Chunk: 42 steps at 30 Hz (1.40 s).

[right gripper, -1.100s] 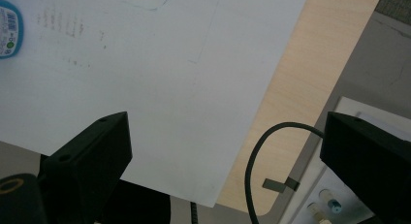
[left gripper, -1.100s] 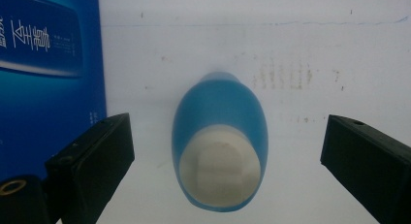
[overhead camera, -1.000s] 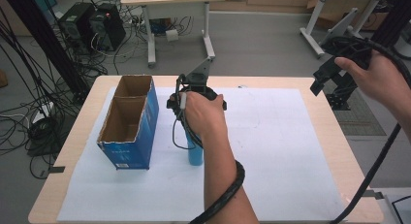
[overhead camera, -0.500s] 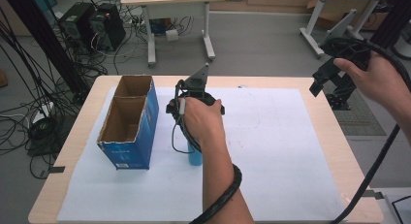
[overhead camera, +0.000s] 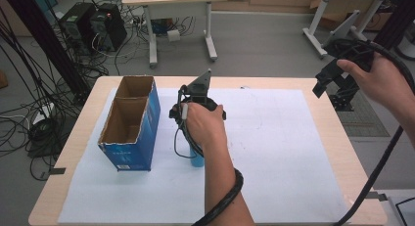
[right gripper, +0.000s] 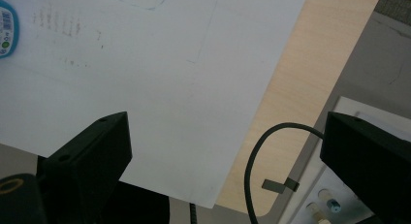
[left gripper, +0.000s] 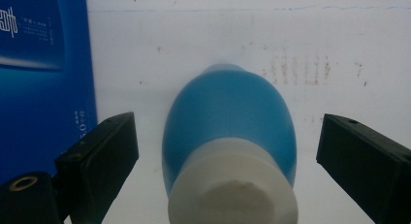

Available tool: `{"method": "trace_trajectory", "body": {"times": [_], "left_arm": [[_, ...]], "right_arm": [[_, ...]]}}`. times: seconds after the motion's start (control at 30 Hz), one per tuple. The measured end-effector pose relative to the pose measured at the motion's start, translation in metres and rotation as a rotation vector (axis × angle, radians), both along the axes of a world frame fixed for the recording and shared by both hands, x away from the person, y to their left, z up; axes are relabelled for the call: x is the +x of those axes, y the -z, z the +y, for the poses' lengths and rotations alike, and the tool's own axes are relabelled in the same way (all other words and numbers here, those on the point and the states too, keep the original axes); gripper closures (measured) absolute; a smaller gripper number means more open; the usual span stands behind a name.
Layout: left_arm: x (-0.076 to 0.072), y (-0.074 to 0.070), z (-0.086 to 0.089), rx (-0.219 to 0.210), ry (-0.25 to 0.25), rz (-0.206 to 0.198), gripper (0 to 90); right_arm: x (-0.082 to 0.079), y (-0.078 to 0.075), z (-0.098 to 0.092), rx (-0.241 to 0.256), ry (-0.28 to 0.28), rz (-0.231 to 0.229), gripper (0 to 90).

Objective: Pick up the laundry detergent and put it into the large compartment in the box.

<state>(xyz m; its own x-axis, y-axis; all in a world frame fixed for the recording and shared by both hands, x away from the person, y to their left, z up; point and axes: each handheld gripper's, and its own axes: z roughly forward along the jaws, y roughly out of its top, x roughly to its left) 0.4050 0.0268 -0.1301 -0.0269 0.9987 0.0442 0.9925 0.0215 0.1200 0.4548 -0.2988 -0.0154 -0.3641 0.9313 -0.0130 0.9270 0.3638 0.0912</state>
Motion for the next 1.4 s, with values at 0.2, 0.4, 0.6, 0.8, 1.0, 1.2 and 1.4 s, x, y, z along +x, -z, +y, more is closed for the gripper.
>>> {"method": "trace_trajectory", "body": {"times": [0.2,0.4,0.6,0.8,1.0,1.2,1.4], "left_arm": [[-0.001,0.001,-0.001,0.012,0.007,-0.003,12.6],[-0.001,0.003,-0.004,0.020,0.026,-0.002,21.4],[-0.003,0.005,-0.008,0.038,0.043,-0.006,35.8],[-0.004,0.005,-0.009,0.040,0.046,-0.007,37.5],[-0.006,0.005,-0.007,0.035,0.049,-0.016,37.8],[-0.007,0.004,-0.008,0.035,0.067,-0.012,38.1],[-0.009,0.005,-0.010,0.041,0.061,-0.022,38.2]], "right_arm": [[0.000,0.000,-0.001,0.002,0.001,-0.001,4.3],[-0.001,0.000,-0.001,0.004,0.001,-0.004,4.3],[-0.001,-0.001,-0.002,0.008,0.003,-0.005,4.3],[0.000,0.000,-0.003,0.009,0.003,-0.004,4.3],[0.001,0.001,-0.003,0.009,0.003,-0.001,4.3],[0.000,0.002,-0.004,0.012,0.002,0.001,4.2],[-0.001,0.003,-0.005,0.014,0.003,-0.001,4.2]]}}
